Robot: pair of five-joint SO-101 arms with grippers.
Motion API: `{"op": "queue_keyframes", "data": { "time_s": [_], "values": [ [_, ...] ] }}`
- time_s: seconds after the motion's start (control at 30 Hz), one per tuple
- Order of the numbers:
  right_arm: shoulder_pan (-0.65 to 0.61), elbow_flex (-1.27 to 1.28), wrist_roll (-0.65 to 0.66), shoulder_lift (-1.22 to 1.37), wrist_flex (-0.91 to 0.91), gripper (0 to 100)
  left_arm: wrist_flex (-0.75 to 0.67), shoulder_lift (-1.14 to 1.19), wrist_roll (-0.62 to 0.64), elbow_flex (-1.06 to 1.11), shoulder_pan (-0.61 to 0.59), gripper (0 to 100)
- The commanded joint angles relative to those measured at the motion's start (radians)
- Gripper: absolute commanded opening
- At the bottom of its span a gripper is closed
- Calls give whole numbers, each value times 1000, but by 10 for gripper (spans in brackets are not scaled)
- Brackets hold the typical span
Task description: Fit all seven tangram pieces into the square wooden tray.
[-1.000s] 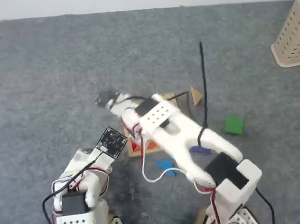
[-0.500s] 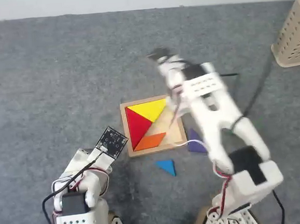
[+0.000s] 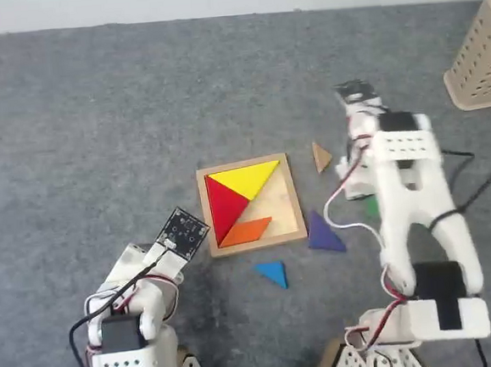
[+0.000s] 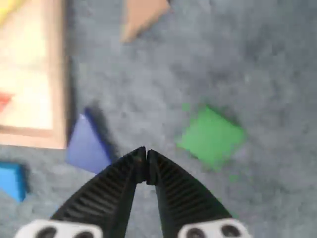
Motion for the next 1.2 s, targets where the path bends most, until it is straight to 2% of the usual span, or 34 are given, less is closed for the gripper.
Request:
{"op": "queue_keyframes", "data": {
  "time_s": [0.0,0.07,0.2,0.47,0.67,0.87,1.17],
  "values": [
    [82,-15,87,-64,-1,119,6,-17,-3,-10,2,24],
    [102,-17,135,-59,5,162,6,-17,-3,-10,3,24],
    [94,-20,152,-54,-2,176,6,-17,-3,-10,3,24],
    [-39,-180,104,-31,-1,177,6,-17,-3,-10,3,24],
    [-171,-500,77,217,33,174,6,-17,-3,-10,-2,24],
    [-183,-815,78,490,102,173,6,-17,-3,-10,-2,24],
    [-188,-911,89,674,102,173,6,-17,-3,-10,-2,24]
  ]
}}
